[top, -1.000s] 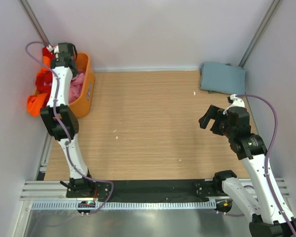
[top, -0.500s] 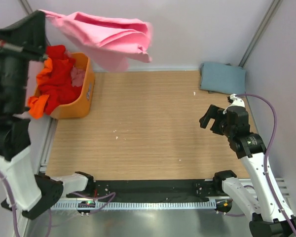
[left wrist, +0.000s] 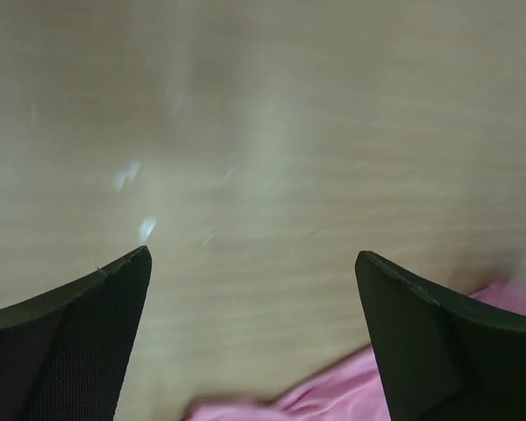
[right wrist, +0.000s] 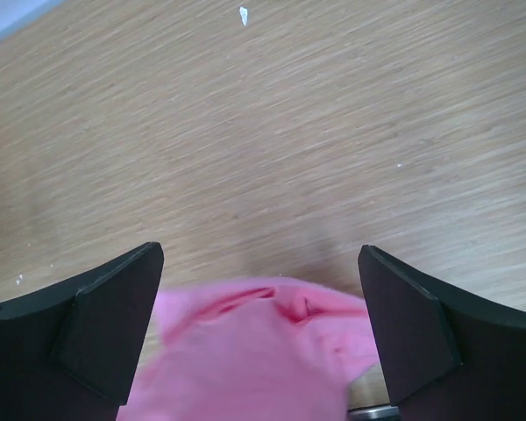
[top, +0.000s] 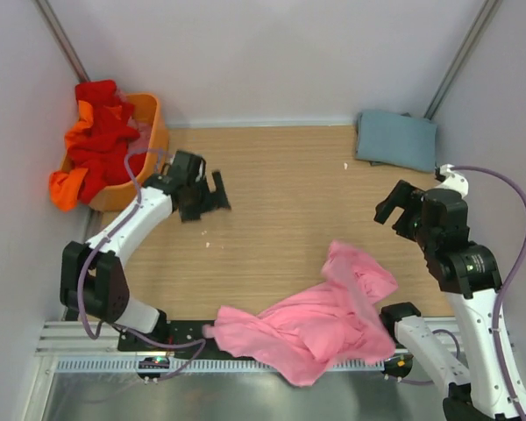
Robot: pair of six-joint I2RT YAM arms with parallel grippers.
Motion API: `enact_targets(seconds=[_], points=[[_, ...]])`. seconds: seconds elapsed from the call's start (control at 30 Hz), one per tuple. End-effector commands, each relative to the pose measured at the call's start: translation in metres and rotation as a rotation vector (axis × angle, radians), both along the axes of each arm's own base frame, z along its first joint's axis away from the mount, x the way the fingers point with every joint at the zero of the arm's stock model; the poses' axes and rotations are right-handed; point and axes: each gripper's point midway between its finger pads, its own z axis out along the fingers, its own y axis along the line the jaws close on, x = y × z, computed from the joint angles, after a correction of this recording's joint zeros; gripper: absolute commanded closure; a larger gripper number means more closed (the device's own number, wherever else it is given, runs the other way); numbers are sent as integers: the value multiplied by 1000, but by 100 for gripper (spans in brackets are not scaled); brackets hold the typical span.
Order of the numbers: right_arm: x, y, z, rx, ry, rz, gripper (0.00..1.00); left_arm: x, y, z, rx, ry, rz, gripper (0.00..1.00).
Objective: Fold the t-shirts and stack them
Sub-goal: Move the tshirt to the center of the board, then flatten the tshirt out
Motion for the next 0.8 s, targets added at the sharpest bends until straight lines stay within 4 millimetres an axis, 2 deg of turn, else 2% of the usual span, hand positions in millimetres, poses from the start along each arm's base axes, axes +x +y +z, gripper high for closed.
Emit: enact_targets(seconds=[0.0,0.03,0.1,0.17,0.2,0.23,0.3,0.37,0.4,0.43,0.47,0.5,0.53,0.57,0.6,0.63,0.67,0.7,0.77], points=[[-3,7,-20,18,137,12,0,-50,17,20,-71,-26,71,0],[-1,14,-28,37,178,37,0,-55,20,14,-56,-14,69,0],[-1,17,-29,49,186,46,0,-68,25,16,-40,-10,57,0],[-2,22,-19,71,144,69,0,-79,29,16,-14,-17,28,0],[-1,26,-13,86,113,89,0,-86,32,23,-17,-46,18,0],[-4,36,-9,122,99,139,0,-95,29,17,-15,-39,-18,2],[-7,50,-13,177,116,199,0,-112,19,8,-28,-35,-81,5],[-13,61,-41,221,228,227,0,-125,4,0,-58,-16,-147,8],[-16,62,-51,226,266,228,0,-139,-12,-12,-59,9,-211,8],[-21,62,-71,227,320,221,0,-145,-22,-19,-62,22,-248,7],[-24,64,-79,238,341,218,0,-146,-34,-22,-73,5,-268,8],[-24,67,-85,248,350,220,0,-161,-52,-34,-64,22,-339,8],[-29,69,-100,256,388,220,0,-165,-62,-45,-49,45,-366,7],[-32,79,-107,274,415,247,2,-164,-73,-46,-54,28,-373,8],[-32,84,-112,281,430,259,4,-172,-84,-54,-44,38,-405,8],[-37,91,-124,275,468,284,8,-171,-90,-56,-47,34,-406,8],[-44,109,-128,261,488,358,14,-168,-90,-65,-30,53,-387,9],[-46,117,-138,232,524,360,15,-166,-88,-69,-15,54,-373,9],[-52,134,-142,171,543,396,14,-161,-84,-71,9,44,-351,9]])
